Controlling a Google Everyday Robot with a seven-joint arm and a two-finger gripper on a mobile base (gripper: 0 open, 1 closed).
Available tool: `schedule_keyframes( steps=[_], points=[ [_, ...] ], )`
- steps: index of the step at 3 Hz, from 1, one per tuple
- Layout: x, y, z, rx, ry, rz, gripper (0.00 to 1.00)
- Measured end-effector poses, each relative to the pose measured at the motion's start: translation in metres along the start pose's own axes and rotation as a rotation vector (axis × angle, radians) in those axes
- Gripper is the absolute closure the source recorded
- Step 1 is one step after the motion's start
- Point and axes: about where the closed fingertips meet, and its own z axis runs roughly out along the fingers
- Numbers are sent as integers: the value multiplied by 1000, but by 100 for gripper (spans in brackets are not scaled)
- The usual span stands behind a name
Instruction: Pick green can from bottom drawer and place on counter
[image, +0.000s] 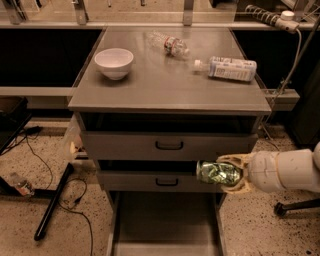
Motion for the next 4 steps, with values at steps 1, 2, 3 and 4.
schedule_keyframes(
  steps=[1, 2, 3, 4],
  points=[
    [-32, -46, -31, 14, 52, -63, 100],
    [-56, -97, -55, 27, 73, -89, 100],
    [-60, -138, -72, 60, 22, -100, 100],
    [-61, -139, -71, 60, 22, -101, 100]
  ],
)
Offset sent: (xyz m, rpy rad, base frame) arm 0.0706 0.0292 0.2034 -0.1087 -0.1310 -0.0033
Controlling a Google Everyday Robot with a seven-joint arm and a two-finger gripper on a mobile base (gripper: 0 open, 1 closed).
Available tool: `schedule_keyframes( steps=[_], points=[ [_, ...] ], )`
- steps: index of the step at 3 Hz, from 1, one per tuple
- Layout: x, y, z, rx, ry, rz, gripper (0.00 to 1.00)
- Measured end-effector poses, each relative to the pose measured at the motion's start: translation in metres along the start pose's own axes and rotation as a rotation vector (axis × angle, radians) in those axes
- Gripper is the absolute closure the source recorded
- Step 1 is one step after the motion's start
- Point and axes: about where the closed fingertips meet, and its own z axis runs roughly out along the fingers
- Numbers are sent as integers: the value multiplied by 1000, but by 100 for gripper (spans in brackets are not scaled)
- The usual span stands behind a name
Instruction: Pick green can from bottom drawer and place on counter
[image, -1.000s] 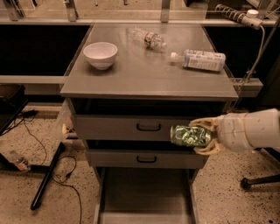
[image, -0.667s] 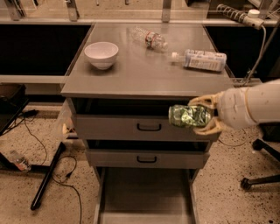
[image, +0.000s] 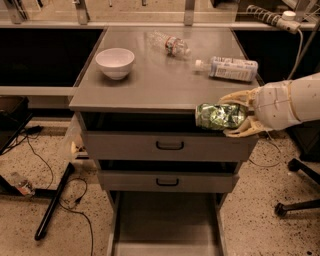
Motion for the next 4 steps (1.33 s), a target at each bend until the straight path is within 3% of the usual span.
schedule_keyframes(
  steps=[1, 2, 3, 4],
  points=[
    [2, -30, 11, 9, -3, -16, 100],
    [7, -79, 35, -9, -36, -38, 100],
    [7, -119, 78, -61, -97, -42, 100],
    [9, -163, 114, -56, -139, 3, 100]
  ],
)
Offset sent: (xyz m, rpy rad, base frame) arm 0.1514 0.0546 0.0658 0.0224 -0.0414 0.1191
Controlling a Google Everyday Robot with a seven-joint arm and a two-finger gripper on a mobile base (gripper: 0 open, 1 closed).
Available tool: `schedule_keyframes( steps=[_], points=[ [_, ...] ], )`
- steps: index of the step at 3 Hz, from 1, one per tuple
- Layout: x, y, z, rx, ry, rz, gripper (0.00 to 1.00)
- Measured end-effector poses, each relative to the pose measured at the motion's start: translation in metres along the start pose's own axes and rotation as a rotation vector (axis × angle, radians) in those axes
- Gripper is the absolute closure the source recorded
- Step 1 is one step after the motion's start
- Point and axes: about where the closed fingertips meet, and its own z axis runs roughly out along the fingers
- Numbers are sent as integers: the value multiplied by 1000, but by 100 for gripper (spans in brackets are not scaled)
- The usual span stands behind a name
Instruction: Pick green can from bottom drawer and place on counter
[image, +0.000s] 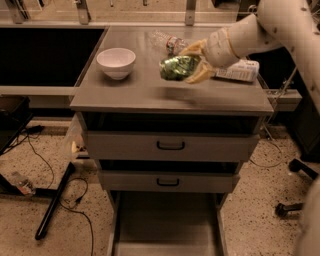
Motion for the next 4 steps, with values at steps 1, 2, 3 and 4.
schedule_keyframes(
  steps=[1, 2, 3, 4],
  points=[
    [4, -40, -19, 114, 47, 103, 100],
    [15, -54, -32, 243, 136, 241, 100],
    [24, -50, -6, 271, 155, 321, 100],
    [30, -44, 24, 244, 123, 374, 100]
  ],
)
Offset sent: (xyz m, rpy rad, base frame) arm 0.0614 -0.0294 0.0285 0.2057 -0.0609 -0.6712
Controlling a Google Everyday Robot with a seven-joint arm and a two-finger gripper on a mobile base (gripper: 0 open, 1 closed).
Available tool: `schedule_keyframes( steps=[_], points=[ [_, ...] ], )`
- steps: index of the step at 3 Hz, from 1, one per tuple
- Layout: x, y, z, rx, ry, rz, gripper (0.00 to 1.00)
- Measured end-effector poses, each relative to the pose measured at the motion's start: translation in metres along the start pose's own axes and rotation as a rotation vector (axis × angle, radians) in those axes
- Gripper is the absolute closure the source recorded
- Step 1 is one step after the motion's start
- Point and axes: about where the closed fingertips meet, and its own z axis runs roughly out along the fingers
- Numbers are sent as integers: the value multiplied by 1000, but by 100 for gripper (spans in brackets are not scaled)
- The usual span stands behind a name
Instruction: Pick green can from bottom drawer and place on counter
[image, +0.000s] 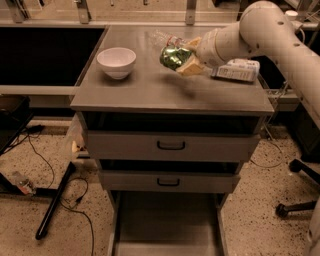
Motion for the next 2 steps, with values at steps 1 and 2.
schedule_keyframes(
  steps=[1, 2],
  points=[
    [0, 0, 1, -1, 0, 1, 81],
    [0, 0, 1, -1, 0, 1, 57]
  ],
)
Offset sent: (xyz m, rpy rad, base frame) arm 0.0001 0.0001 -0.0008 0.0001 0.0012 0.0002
